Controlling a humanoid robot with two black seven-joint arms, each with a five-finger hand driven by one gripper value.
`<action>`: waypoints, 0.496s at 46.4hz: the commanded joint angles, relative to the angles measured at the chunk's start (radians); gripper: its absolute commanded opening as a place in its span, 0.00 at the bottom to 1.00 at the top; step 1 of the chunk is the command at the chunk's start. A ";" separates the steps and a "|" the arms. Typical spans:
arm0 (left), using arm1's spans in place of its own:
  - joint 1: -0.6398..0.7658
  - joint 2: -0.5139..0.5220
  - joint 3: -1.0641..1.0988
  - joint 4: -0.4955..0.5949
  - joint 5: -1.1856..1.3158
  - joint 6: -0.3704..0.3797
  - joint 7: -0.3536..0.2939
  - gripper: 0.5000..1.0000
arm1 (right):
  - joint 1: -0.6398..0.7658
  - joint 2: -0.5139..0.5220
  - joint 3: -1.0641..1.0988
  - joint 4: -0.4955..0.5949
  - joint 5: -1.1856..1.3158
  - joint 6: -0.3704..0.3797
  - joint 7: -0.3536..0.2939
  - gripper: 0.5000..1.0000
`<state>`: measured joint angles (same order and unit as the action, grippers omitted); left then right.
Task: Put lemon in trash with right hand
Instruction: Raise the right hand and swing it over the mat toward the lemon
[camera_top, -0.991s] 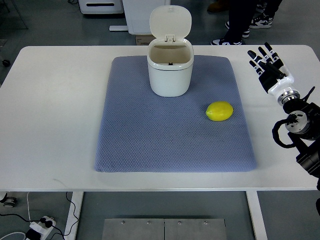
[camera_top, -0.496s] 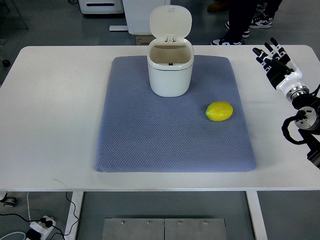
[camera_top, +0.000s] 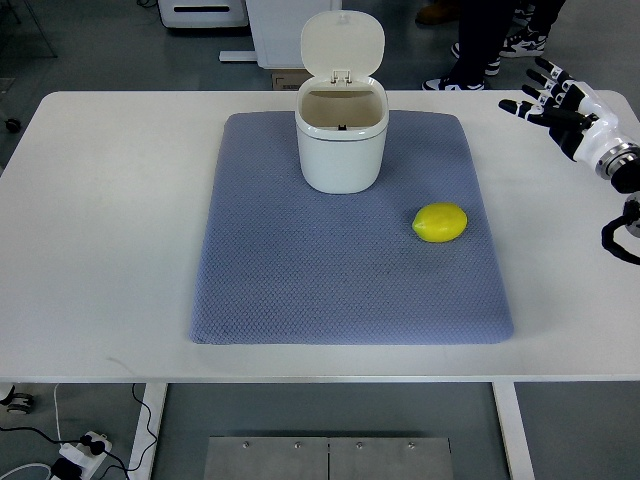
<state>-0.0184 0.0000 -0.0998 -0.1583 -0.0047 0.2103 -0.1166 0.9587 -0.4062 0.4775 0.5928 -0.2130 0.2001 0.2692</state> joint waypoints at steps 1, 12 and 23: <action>0.000 0.000 0.000 0.000 0.000 0.000 0.000 1.00 | 0.037 -0.014 -0.066 0.008 0.001 0.002 -0.001 1.00; 0.000 0.000 0.000 0.000 -0.001 0.000 0.000 1.00 | 0.106 -0.046 -0.197 0.036 0.001 0.004 0.001 1.00; 0.000 0.000 0.000 0.000 0.000 0.000 0.000 1.00 | 0.156 -0.089 -0.257 0.067 0.009 0.006 0.002 1.00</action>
<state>-0.0186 0.0000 -0.0997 -0.1584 -0.0049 0.2103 -0.1166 1.0999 -0.4816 0.2478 0.6493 -0.2064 0.2057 0.2728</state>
